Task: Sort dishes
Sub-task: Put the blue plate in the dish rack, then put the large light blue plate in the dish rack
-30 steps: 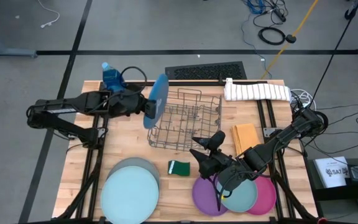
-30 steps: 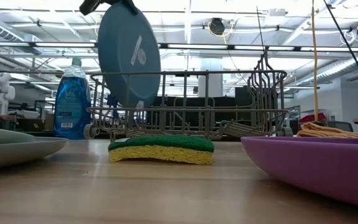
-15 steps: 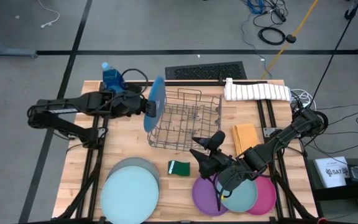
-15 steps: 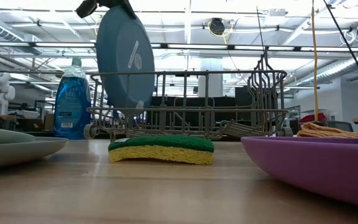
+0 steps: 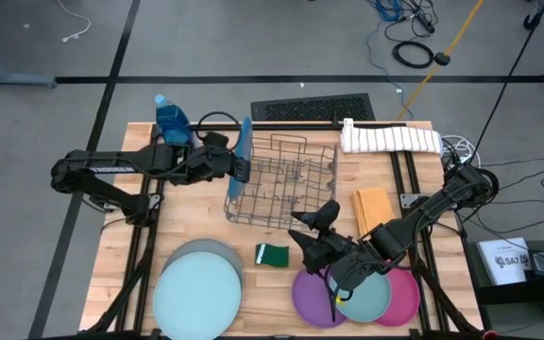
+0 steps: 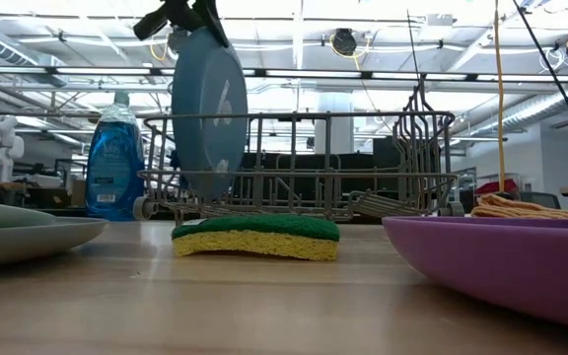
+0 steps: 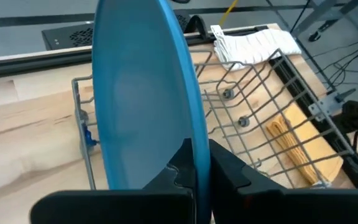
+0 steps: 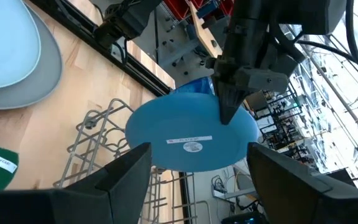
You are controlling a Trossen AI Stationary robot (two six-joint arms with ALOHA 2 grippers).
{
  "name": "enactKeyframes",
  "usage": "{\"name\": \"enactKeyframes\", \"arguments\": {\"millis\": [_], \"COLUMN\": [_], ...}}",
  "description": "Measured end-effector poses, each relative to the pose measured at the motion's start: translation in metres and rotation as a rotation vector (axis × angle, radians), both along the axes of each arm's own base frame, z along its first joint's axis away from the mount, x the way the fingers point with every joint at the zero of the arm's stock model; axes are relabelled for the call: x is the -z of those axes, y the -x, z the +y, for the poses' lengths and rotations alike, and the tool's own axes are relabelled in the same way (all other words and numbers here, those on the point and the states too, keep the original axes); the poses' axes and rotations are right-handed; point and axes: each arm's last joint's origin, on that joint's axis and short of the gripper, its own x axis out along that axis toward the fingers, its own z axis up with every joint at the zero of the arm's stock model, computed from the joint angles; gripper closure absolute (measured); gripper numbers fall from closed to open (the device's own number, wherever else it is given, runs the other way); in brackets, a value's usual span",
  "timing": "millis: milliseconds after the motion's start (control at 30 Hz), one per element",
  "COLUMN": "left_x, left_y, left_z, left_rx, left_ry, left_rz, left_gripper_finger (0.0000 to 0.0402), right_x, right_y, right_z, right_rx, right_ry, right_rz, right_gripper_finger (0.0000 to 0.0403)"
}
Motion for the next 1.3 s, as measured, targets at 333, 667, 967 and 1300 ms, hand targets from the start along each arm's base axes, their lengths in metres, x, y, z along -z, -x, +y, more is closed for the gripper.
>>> {"name": "enactKeyframes", "arguments": {"millis": [333,667,967,1300], "left_x": [0.002,0.003,-0.009,-0.032], "left_y": [0.000,0.003,0.019,0.049], "left_z": [-0.003,-0.014,-0.014,-0.014], "left_rx": [0.021,0.079,0.042,0.037], "left_ry": [0.004,0.033,0.024,-0.030], "left_rz": [0.021,0.048,-0.006,-0.104], "left_gripper_finger": [0.0376,0.0303,0.0261,0.0260], "right_x": [0.000,0.003,0.002,0.003], "right_y": [0.000,0.001,0.002,0.002], "right_z": [0.000,0.000,0.000,-0.001], "right_rx": [-0.001,0.004,0.005,0.010], "right_ry": [0.001,0.000,-0.003,-0.009], "right_rz": [0.002,0.018,0.016,0.018], "right_gripper_finger": [0.0145,0.0145,0.0145,0.0145]}}
